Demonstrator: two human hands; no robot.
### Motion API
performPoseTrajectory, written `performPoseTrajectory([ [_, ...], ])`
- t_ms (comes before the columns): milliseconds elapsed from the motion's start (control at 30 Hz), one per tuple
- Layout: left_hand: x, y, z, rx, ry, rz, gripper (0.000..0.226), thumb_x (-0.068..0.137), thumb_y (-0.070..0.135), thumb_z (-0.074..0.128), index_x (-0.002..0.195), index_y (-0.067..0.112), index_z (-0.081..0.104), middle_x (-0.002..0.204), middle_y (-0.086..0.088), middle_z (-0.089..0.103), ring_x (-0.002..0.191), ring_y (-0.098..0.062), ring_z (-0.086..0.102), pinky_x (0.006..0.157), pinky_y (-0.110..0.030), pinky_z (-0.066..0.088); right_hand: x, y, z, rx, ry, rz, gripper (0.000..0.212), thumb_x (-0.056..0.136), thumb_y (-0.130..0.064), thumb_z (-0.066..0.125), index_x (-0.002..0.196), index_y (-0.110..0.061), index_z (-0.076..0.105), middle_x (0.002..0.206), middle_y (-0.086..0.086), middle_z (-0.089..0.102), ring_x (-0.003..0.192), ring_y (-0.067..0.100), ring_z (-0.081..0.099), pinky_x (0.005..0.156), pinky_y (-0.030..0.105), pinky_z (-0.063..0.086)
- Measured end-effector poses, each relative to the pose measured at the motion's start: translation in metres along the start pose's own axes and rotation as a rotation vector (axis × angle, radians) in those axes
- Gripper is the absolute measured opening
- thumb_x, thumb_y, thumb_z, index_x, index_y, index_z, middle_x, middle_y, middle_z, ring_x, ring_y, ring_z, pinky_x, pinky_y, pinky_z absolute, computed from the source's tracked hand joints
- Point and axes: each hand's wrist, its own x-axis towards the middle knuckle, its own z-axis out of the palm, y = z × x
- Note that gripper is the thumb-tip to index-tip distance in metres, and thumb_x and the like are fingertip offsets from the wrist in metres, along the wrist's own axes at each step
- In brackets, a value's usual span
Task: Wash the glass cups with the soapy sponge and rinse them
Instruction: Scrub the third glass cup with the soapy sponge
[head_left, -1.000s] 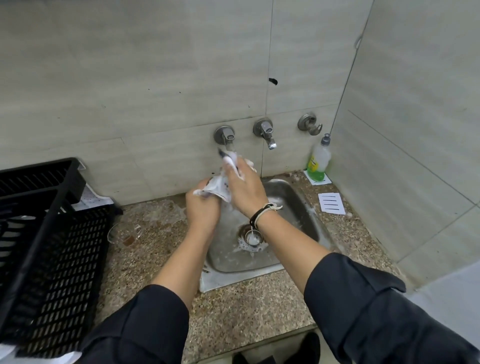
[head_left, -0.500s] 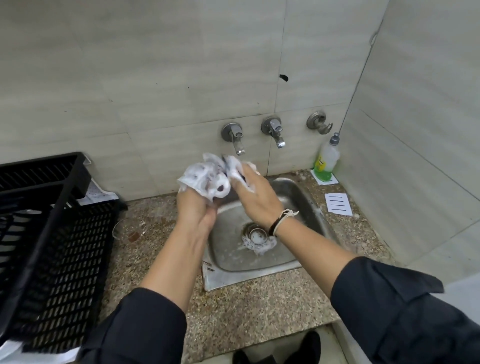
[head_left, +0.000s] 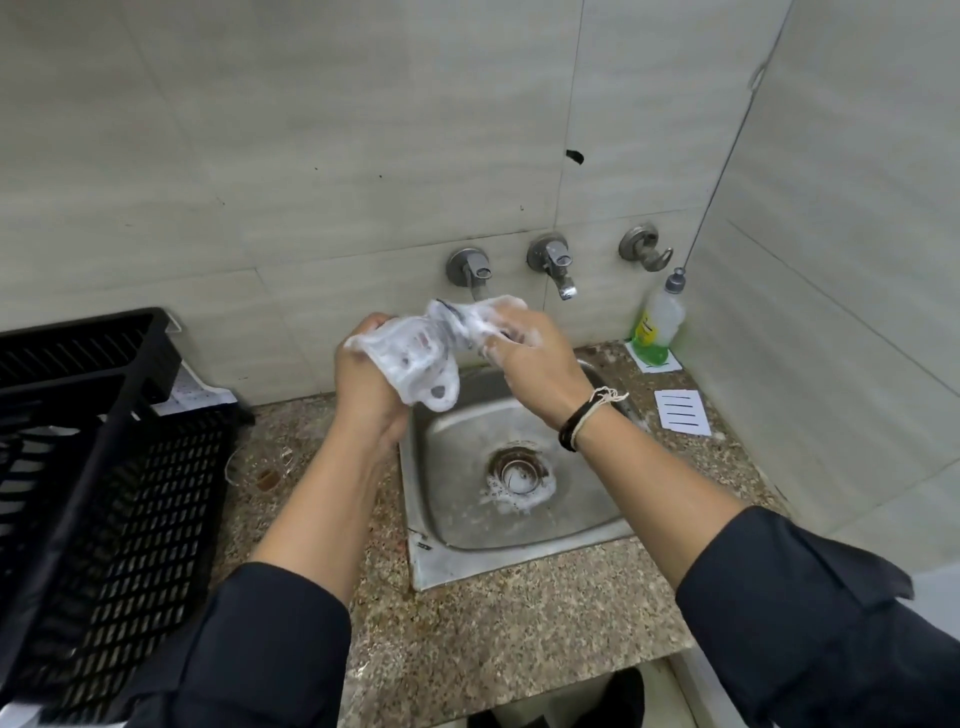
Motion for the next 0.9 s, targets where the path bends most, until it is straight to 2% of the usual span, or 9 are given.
performPoseTrajectory([
  [67,-0.003,-0.010,0.002,-0.053,-0.046,-0.053,0.019,0.092,-0.006,0.050,0.083,0.009,0.057,0.065,0.000,0.062,0.057,-0.013,0.057,0.053,-0.024,0.047,0.005,-0.006,0.000,-0.043,0.025,0.038,0.030,0.080,-0.018,0.048,0.092,-0.003,0.071,0.098,0.010,0.064,0.087,0.029,0.062,0.082,0.049,0.053],
  [133,-0.003,-0.015,0.001,-0.155,-0.024,-0.080,0.029,0.092,-0.015,0.040,0.079,0.007,0.055,0.061,0.000,0.058,0.052,-0.012,0.055,0.048,-0.020,0.044,0.004,-0.013,0.004,-0.066,0.014,-0.005,0.030,0.080,-0.019,0.048,0.088,0.003,0.067,0.094,0.013,0.063,0.082,0.030,0.060,0.073,0.042,0.051],
  [300,-0.016,-0.001,0.005,-0.341,-0.151,-0.130,0.023,0.053,-0.008,0.058,0.057,0.014,0.061,0.050,0.004,0.038,0.041,-0.015,0.033,0.045,-0.017,0.026,0.000,-0.001,0.001,-0.140,-0.025,0.008,0.025,0.091,-0.011,0.054,0.066,-0.013,0.054,0.078,-0.004,0.051,0.066,0.011,0.047,0.067,0.031,0.034],
  [367,-0.011,-0.001,0.010,-0.348,-0.079,-0.141,0.017,0.066,-0.004,0.058,0.062,0.013,0.060,0.055,0.001,0.050,0.046,-0.015,0.046,0.047,-0.019,0.038,0.005,-0.001,0.006,-0.121,0.028,0.040,0.017,0.089,-0.019,0.051,0.078,-0.014,0.062,0.084,-0.007,0.053,0.073,0.011,0.051,0.070,0.030,0.037],
  [500,0.000,-0.001,0.004,-0.244,0.043,-0.180,0.018,0.099,0.014,0.055,0.081,0.011,0.058,0.079,-0.004,0.059,0.071,-0.015,0.058,0.065,-0.028,0.048,-0.004,-0.014,0.013,-0.117,0.081,-0.139,0.031,0.101,-0.023,0.047,0.126,-0.019,0.066,0.120,-0.005,0.063,0.111,0.009,0.054,0.092,0.021,0.044],
  [633,0.001,-0.002,0.006,0.270,-0.178,0.061,0.012,0.083,0.012,0.065,0.080,0.011,0.053,0.076,-0.005,0.058,0.068,-0.007,0.059,0.071,-0.028,0.050,0.013,-0.018,0.009,-0.160,-0.081,-0.118,0.031,0.104,-0.032,0.038,0.123,-0.023,0.061,0.117,-0.003,0.066,0.107,0.013,0.058,0.090,0.027,0.045],
  [700,0.000,-0.005,0.006,0.426,-0.148,0.211,0.016,0.081,0.022,0.066,0.076,0.022,0.050,0.072,0.007,0.057,0.065,0.001,0.051,0.069,-0.026,0.044,0.024,-0.017,0.008,-0.324,-0.145,-0.071,0.029,0.100,-0.035,0.037,0.105,-0.020,0.062,0.102,0.002,0.069,0.092,0.018,0.061,0.076,0.034,0.046],
  [800,-0.011,-0.011,0.010,0.590,-0.143,0.616,0.046,0.081,0.003,0.074,0.071,0.037,0.045,0.067,0.016,0.047,0.062,0.004,0.042,0.058,-0.014,0.031,0.034,-0.013,0.006,-0.452,-0.237,0.051,0.038,0.099,-0.033,0.037,0.079,-0.009,0.059,0.075,0.009,0.065,0.069,0.021,0.057,0.063,0.033,0.037],
  [900,-0.017,-0.016,0.014,0.756,-0.200,0.900,0.028,0.077,0.005,0.081,0.080,0.019,0.057,0.080,0.005,0.044,0.069,-0.009,0.039,0.059,-0.021,0.030,0.043,-0.014,0.003,-0.452,-0.389,0.265,0.040,0.097,-0.036,0.034,0.077,-0.012,0.059,0.072,0.009,0.068,0.072,0.023,0.068,0.058,0.031,0.046],
])
